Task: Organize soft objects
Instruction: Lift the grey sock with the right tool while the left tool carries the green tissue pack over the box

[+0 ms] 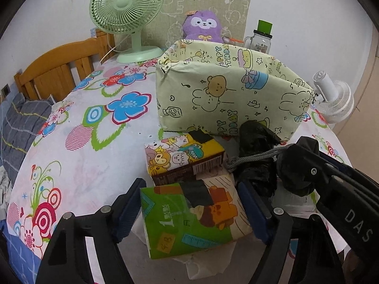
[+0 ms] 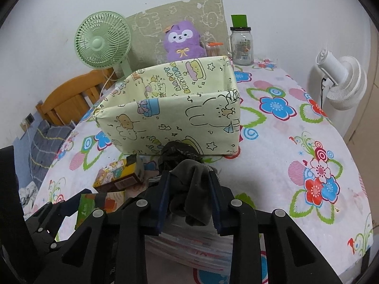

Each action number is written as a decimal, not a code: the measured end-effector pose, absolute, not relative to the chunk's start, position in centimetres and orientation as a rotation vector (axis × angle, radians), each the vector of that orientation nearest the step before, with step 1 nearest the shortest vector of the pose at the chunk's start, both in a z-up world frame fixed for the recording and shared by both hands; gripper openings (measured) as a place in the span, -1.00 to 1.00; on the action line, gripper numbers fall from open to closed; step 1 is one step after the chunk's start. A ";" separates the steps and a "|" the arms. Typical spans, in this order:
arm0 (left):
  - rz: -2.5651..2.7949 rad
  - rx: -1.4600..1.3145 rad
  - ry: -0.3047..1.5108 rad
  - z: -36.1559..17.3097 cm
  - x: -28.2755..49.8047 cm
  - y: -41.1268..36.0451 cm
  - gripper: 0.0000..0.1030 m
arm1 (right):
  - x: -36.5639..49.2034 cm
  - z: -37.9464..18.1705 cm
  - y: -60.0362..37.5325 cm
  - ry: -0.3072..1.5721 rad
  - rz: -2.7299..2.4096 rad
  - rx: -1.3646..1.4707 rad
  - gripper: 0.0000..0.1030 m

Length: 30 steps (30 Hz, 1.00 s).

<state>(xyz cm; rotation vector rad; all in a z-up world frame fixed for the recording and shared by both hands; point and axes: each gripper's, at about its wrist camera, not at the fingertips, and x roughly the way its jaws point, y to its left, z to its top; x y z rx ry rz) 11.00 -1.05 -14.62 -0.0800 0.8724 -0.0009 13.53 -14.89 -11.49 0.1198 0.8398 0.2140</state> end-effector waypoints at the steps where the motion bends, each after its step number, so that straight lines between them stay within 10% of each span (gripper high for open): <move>1: 0.000 -0.079 0.870 -14.6 10.9 -1.0 0.50 | 13.5 -11.4 -14.8 0.837 0.215 0.118 -0.35; 30: -0.026 -0.062 0.679 -6.7 8.3 -1.6 0.41 | 10.3 -4.0 -14.7 0.661 0.232 0.089 -0.36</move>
